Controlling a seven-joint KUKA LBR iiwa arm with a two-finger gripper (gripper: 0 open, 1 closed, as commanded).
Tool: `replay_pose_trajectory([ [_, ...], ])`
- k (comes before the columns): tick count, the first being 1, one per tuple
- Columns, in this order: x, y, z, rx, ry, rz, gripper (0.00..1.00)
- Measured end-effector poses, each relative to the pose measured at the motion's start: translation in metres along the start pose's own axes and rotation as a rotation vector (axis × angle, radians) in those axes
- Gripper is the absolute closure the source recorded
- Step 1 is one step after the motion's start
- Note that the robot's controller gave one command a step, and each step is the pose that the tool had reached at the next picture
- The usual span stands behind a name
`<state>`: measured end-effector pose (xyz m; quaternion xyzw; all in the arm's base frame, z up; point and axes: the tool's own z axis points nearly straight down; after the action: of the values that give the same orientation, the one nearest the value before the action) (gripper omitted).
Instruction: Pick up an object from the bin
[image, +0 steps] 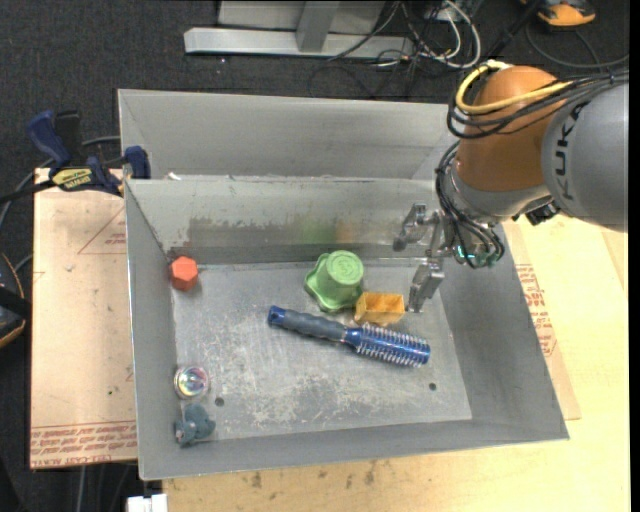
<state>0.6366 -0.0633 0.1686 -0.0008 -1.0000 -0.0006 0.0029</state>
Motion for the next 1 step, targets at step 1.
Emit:
replay_pose_trajectory([
  [1,0.0305,0.0252,0.0621,0.002,-0.015,-0.252,0.00],
])
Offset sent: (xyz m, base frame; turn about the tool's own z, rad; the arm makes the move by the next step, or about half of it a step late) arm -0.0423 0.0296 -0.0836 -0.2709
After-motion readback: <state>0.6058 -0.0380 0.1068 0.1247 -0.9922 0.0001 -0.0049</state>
